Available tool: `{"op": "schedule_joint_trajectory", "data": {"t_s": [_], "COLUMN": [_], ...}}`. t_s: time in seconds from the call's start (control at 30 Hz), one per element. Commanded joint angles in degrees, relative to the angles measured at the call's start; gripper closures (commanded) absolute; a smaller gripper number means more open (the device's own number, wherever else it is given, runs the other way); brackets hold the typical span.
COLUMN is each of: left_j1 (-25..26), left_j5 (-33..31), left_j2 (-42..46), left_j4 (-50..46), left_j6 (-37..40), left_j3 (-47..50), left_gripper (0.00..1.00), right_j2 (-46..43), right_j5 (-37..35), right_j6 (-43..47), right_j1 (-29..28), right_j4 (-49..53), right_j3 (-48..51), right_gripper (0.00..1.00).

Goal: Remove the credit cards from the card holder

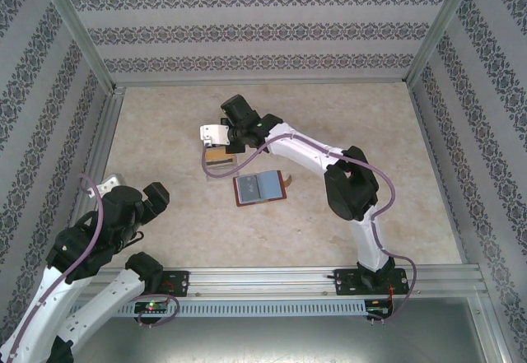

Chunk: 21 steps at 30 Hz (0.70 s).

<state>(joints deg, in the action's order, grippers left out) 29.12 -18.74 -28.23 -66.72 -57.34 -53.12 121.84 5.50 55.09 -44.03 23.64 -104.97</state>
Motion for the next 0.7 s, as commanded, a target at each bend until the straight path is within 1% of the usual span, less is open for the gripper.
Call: {"op": "schedule_joint_trajectory", "data": {"t_s": [0.0, 0.3, 0.57, 0.67], "left_j1": [-0.7, -0.7, -0.7, -0.7], "left_j5": [-1.8, -2.1, -1.9, -1.9], "left_j2": [0.6, 0.8, 1.2, 1.6], "left_j4": [-2.3, -2.0, -2.3, -2.3], "left_j6": [-0.8, -0.8, -0.7, -0.7], "left_j3": [-0.7, -0.1, 0.0, 0.1], "left_gripper": [0.0, 0.01, 0.0, 0.0], "right_j2": [1.8, 3.5, 6.1, 6.4], "right_j5": [-0.1, 1.3, 0.3, -1.1], "right_j6": [1.5, 0.4, -1.3, -1.7], "right_j1": [-0.4, -0.6, -0.6, -0.8], "right_j4": [0.5, 0.3, -1.0, -2.0], "right_j3": [-2.4, -2.2, -3.1, -3.3], "right_gripper": [1.0, 1.0, 1.0, 0.95]}}
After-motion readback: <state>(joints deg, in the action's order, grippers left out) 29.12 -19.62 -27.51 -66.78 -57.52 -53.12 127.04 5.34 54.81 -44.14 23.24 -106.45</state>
